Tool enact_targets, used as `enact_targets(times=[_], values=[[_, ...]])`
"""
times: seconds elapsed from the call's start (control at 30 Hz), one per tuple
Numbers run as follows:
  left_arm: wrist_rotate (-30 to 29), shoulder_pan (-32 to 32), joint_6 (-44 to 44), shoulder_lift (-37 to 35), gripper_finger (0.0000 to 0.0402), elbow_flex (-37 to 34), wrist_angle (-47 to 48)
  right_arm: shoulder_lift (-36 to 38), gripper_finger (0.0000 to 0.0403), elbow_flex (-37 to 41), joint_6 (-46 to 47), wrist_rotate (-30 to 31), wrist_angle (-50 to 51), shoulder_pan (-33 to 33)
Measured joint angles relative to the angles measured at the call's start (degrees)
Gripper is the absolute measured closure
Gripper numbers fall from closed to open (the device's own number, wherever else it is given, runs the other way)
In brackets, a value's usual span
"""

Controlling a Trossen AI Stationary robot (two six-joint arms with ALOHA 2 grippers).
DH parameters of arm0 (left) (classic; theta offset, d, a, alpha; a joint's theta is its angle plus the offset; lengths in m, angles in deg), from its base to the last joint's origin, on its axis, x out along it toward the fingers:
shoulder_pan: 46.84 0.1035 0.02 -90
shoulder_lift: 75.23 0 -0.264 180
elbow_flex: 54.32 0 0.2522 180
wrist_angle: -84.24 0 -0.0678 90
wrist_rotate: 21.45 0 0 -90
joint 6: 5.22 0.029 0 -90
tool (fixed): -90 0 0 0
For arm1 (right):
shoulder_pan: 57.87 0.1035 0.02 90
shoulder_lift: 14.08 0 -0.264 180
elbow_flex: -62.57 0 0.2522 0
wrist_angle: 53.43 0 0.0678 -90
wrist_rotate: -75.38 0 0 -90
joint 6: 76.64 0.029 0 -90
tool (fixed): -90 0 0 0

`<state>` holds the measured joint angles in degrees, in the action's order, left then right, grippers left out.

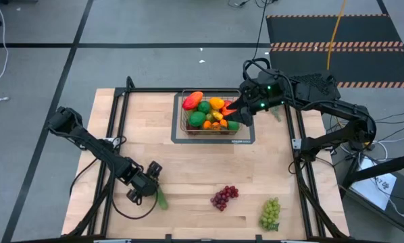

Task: Build produce basket
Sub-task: Put the green cucumber into the brown wire basket

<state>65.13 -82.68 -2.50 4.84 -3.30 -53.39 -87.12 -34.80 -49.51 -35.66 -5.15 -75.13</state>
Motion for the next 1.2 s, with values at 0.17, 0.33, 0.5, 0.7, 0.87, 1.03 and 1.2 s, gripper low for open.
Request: enact_targets(times=[0.17,0.33,0.5,0.7,0.87,1.03,1.2], values=[[0.0,0.0,-0.3,0.0,0.0168,-1.0,-3.0,0.0,0.0064,0.0,0.0,0.0,0.0,0.0],[0.0,0.1,-2.8,0.0,0.0221,-1.0,-3.3,0.0,0.0064,0.0,-0.3,0.0,0.0,0.0],[0.2,0.1,-5.6,0.0,0.0258,-1.0,-4.1,0.0,0.0064,0.0,-0.6,0.0,0.0,0.0],[-0.1,0.3,-9.4,0.0,0.0247,-0.1,-5.3,0.0,0.0064,0.0,0.5,0.0,0.0,0.0],[-0.1,1.4,-13.5,0.0,0.0241,2.6,-4.9,0.0,0.0064,0.0,0.7,0.0,-1.3,0.4],[-1.1,3.6,-17.1,0.0,0.0244,6.2,-4.7,0.0,0.0064,0.0,0.3,0.3,-5.6,1.8],[-4.7,6.5,-21.1,0.0,0.0244,10.6,-4.6,0.0,0.0064,0.0,-3.4,3.4,-7.0,3.7]])
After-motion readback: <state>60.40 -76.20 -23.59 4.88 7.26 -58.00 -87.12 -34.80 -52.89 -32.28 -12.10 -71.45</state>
